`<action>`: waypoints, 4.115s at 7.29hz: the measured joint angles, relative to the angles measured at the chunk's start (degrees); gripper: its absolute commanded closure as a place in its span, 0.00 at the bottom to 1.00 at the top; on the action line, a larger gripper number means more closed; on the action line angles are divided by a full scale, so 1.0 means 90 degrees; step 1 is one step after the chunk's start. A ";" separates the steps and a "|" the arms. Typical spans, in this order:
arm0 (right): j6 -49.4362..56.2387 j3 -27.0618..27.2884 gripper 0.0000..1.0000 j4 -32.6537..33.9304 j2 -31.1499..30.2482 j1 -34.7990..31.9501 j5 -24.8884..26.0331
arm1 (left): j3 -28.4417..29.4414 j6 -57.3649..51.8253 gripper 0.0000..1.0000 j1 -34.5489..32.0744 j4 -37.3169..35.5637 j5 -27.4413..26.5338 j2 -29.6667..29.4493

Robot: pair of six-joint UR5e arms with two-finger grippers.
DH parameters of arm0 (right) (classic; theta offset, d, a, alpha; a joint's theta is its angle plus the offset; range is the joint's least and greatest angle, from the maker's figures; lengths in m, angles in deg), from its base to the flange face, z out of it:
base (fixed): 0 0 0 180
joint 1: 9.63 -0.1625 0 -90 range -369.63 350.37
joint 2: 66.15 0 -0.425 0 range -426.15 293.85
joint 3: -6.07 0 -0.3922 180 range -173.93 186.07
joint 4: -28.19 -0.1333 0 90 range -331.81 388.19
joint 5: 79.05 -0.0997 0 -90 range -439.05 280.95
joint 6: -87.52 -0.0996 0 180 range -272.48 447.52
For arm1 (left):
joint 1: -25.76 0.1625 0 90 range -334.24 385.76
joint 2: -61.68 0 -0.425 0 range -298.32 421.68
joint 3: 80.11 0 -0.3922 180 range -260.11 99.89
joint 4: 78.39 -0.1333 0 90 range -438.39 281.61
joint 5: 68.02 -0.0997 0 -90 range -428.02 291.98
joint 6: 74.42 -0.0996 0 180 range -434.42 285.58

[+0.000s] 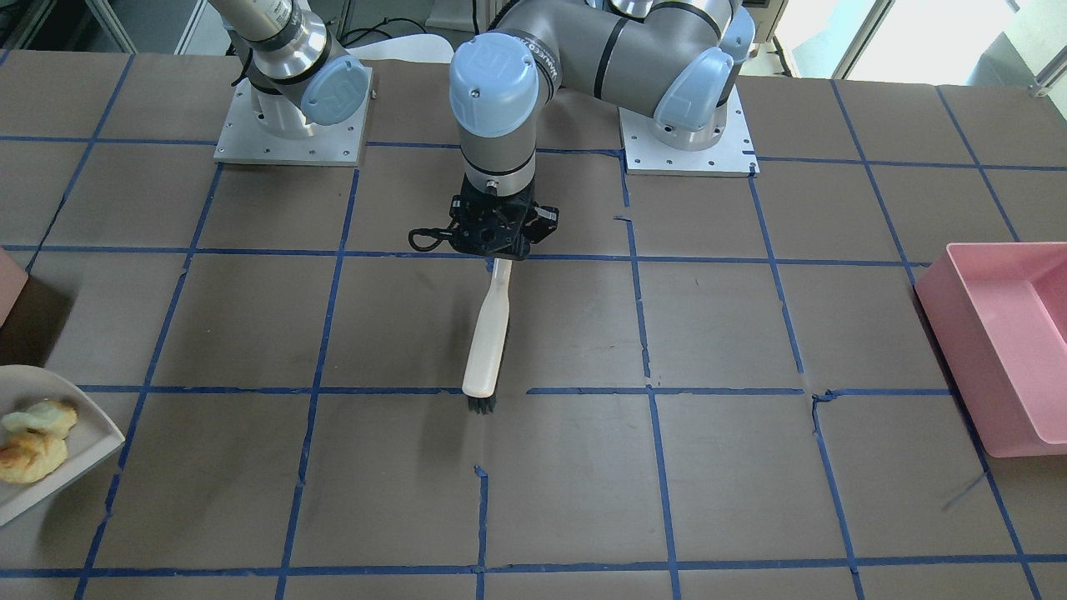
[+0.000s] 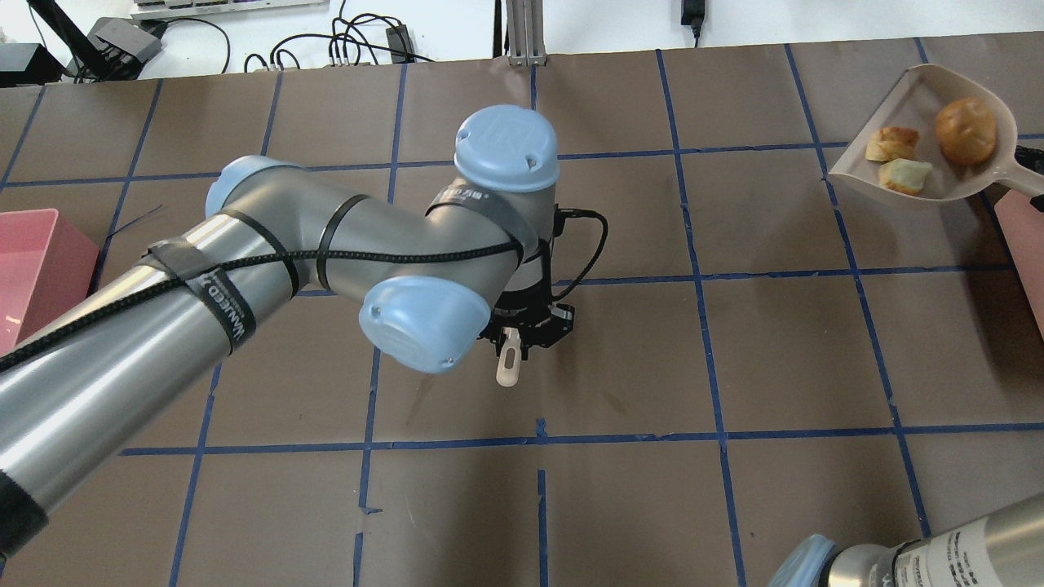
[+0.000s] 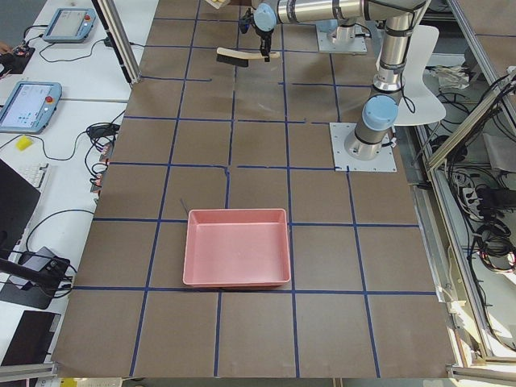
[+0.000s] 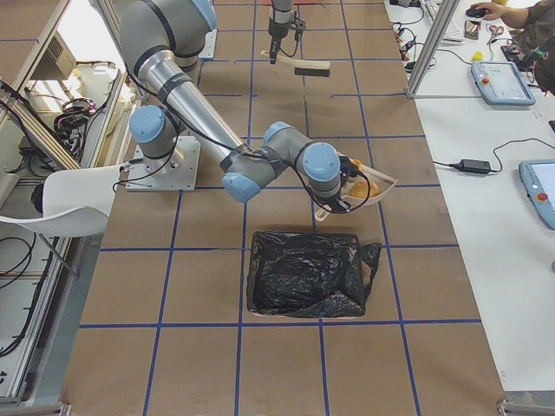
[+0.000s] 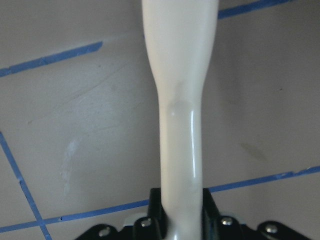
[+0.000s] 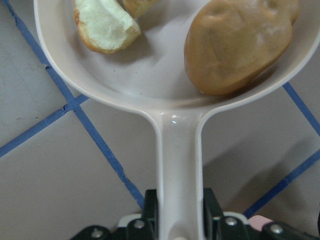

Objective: Sweep and dump trash in nearest bin
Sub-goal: 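Lift the loaded dustpan with the right gripper while the left withdraws the brush, then tip the dustpan over the trash bin with the right gripper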

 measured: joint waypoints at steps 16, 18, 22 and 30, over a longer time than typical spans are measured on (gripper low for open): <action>-0.0795 -0.1093 0.86 -0.2563 -0.0920 0.3006 0.1774 | -0.1266 0.1237 0.98 -0.0277 -0.1253 0.0993 -0.0108; -0.0941 -0.1203 0.86 -0.2643 -0.0900 0.2974 0.2027 | -0.1279 0.1228 0.93 -0.0293 -0.1259 0.1006 -0.0120; -0.1235 -0.1272 0.86 -0.2823 -0.0917 0.2890 0.2708 | -0.1321 0.1206 0.83 -0.0296 -0.1259 0.1003 -0.0127; -0.1607 -0.1709 0.90 -0.3124 -0.0917 0.2601 0.3517 | -0.1379 0.1185 0.58 -0.0287 -0.1238 0.0992 -0.0123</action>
